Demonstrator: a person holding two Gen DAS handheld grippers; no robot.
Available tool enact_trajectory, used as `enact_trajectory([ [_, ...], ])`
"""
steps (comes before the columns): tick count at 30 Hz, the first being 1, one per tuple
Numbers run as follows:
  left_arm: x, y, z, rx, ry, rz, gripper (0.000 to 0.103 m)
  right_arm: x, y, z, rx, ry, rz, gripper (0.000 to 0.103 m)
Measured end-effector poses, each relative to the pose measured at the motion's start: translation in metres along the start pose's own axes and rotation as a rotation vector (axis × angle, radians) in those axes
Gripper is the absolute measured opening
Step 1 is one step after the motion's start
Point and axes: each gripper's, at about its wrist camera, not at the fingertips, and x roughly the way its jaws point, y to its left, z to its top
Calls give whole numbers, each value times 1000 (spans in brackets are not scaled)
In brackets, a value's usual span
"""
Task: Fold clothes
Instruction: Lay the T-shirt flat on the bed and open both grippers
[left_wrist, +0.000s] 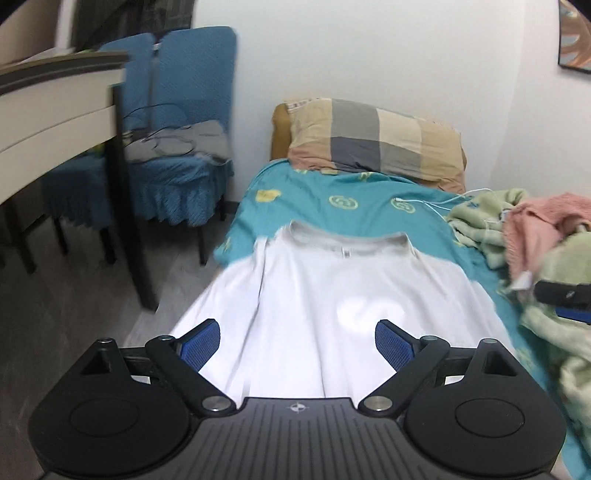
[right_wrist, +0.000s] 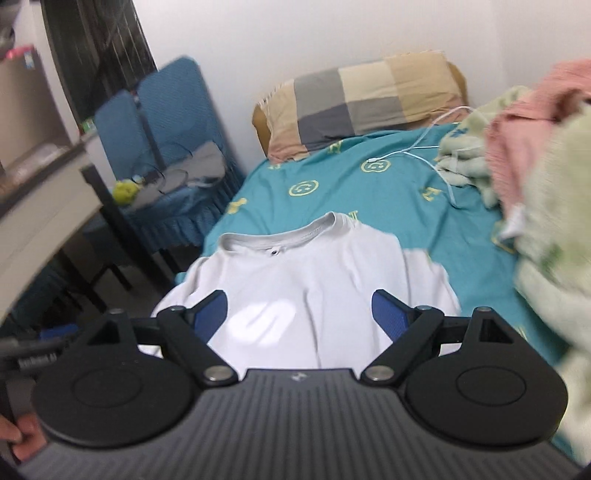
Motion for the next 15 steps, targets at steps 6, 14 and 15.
enact_trajectory([
  [6, -67, 8, -74, -83, 73, 34, 93, -92, -30, -44, 91, -48, -11, 87],
  [14, -100, -15, -110, -42, 54, -9, 93, -108, -82, -72, 345, 16, 31, 77],
  [15, -97, -18, -110, -39, 49, -16, 93, -106, -89, -74, 400, 11, 46, 71],
])
